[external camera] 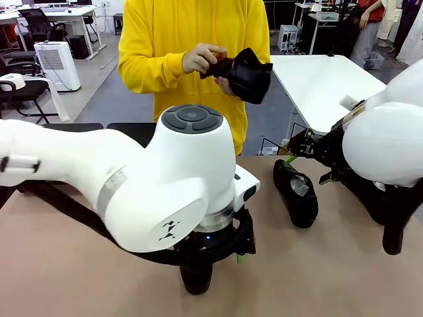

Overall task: Organize the shoes by placing them on the stand.
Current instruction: Place the Shoe from the middle of the table onto the Shoes Stand.

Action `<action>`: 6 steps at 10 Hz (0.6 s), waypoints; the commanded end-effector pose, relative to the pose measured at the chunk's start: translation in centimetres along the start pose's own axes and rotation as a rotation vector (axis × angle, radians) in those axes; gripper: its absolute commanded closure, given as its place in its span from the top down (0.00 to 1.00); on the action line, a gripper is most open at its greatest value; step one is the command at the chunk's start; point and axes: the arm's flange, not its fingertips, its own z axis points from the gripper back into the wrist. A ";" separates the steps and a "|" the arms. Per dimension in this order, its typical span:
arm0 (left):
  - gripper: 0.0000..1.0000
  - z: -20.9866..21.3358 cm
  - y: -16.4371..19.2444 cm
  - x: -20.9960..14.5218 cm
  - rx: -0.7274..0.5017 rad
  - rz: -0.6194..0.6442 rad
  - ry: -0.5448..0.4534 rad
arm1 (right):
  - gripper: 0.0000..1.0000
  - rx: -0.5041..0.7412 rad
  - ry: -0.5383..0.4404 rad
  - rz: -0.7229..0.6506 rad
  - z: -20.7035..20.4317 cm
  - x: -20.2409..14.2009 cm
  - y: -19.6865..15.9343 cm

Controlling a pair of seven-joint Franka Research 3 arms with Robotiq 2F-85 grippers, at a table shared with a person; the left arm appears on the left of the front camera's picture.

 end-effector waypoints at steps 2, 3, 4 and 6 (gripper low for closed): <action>1.00 -2.2 -2.3 1.3 0.029 0.041 -0.006 | 1.00 -0.004 -0.004 0.010 0.1 0.1 0.0; 1.00 -2.7 -2.3 1.7 0.044 0.048 -0.018 | 1.00 -0.004 -0.004 0.010 0.1 0.1 0.0; 1.00 -2.8 -2.3 2.1 0.051 0.055 -0.038 | 1.00 -0.004 -0.004 0.010 0.1 0.1 0.0; 1.00 -2.8 -2.0 3.2 0.065 0.085 -0.052 | 1.00 -0.004 -0.004 0.010 0.1 0.1 0.0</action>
